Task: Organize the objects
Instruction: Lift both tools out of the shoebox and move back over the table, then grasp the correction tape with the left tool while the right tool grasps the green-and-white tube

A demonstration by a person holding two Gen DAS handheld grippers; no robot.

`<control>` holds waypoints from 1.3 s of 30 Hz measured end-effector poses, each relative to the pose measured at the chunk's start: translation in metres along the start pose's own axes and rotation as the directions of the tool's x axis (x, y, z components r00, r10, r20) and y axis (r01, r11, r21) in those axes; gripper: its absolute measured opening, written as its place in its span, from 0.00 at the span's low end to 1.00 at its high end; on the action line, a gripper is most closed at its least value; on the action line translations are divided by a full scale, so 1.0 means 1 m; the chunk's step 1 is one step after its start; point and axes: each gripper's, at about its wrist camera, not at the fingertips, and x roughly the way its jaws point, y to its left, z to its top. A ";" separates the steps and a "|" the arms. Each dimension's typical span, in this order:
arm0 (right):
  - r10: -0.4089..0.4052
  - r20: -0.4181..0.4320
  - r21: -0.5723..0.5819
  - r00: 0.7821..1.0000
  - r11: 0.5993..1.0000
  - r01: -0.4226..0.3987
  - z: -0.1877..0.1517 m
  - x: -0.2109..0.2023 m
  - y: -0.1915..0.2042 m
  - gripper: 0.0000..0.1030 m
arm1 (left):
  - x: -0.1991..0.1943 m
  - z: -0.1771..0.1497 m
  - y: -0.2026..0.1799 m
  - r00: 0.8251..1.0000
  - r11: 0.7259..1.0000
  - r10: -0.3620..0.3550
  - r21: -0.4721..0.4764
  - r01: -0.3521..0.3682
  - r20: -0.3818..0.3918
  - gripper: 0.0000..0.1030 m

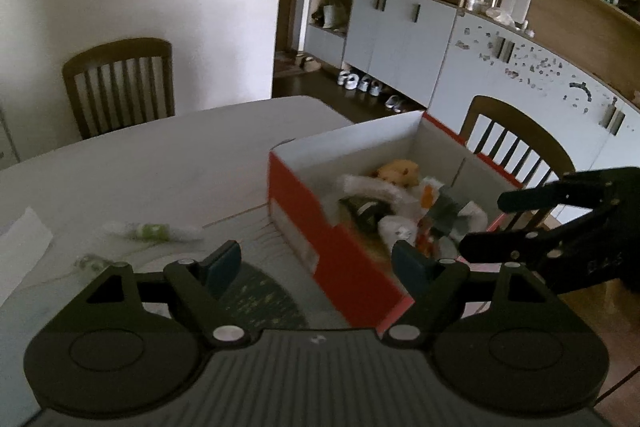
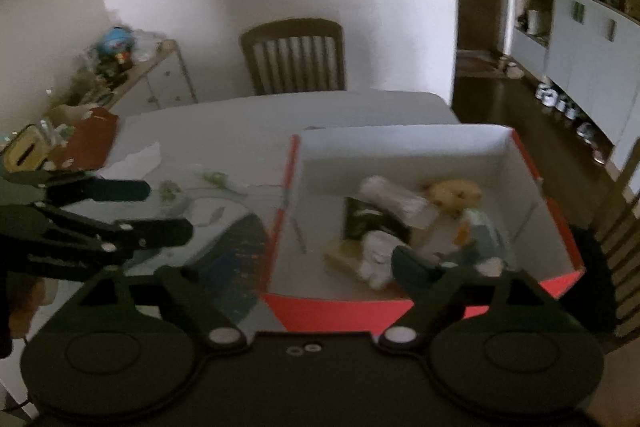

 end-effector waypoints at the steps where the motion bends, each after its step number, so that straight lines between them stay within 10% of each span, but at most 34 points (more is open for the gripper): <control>1: 0.009 0.004 -0.004 1.000 1.000 -0.009 0.001 0.001 0.005 0.90 | -0.002 -0.003 0.004 1.000 1.000 0.003 -0.005 -0.003 -0.002 0.81; 8: 0.032 -0.004 -0.036 0.999 0.999 -0.032 0.005 0.016 0.035 0.96 | -0.010 -0.024 0.038 0.998 0.998 0.058 -0.033 -0.058 -0.013 0.98; 39: 0.004 -0.140 -0.176 0.990 0.984 -0.029 0.071 0.173 0.116 0.97 | 0.053 -0.050 0.174 0.942 0.920 0.325 -0.201 -0.336 -0.083 1.00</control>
